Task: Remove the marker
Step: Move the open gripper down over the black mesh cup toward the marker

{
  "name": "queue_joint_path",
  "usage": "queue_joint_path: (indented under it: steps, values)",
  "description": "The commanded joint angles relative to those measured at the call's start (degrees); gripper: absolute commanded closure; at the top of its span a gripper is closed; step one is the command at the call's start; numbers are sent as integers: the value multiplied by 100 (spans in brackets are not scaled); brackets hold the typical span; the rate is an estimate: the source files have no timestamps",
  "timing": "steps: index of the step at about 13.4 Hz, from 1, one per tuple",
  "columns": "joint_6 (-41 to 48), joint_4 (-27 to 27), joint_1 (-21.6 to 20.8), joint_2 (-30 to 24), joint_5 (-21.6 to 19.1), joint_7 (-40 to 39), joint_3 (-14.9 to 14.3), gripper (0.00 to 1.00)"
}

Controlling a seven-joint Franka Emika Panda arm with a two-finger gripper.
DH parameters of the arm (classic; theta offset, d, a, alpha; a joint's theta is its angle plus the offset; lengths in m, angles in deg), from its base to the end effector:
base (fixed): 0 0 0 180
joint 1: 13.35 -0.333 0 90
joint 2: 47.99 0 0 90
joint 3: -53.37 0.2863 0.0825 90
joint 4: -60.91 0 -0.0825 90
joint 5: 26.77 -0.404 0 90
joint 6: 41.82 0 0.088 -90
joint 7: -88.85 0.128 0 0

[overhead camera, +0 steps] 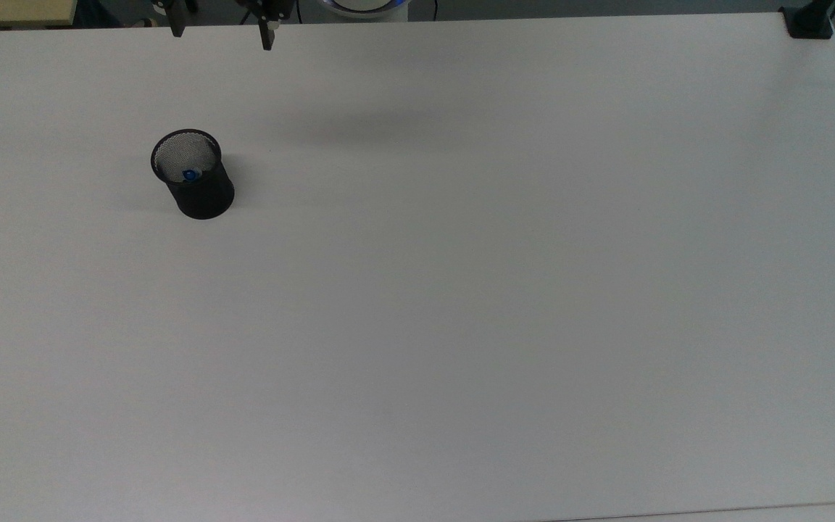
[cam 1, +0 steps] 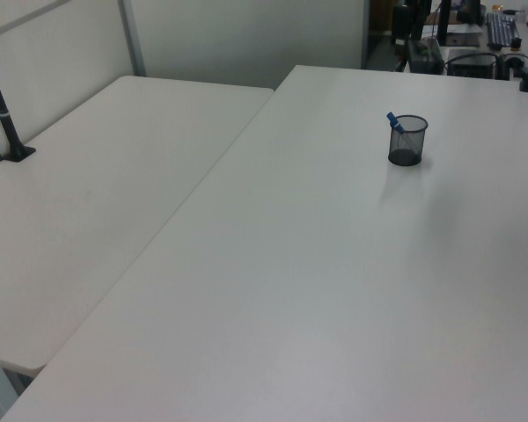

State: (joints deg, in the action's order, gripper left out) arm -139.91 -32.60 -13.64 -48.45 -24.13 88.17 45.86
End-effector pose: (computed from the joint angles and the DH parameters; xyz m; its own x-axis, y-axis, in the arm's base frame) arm 0.5816 -0.0792 0.5611 0.9904 -0.1071 0.0871 -0.1114 -0.9927 0.0460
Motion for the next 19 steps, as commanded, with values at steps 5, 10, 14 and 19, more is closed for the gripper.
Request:
queue_joint_path:
  steps: [5, 10, 14, 19]
  values:
    - [-17, 44, -50, 11, -97, -117, -39, 0]
    - [1, 35, -41, 3, -88, -187, -39, 0]
    - [10, -26, 64, 2, -27, -958, -48, 0]
    - [-532, -377, 574, 493, 184, -2920, -48, 0]
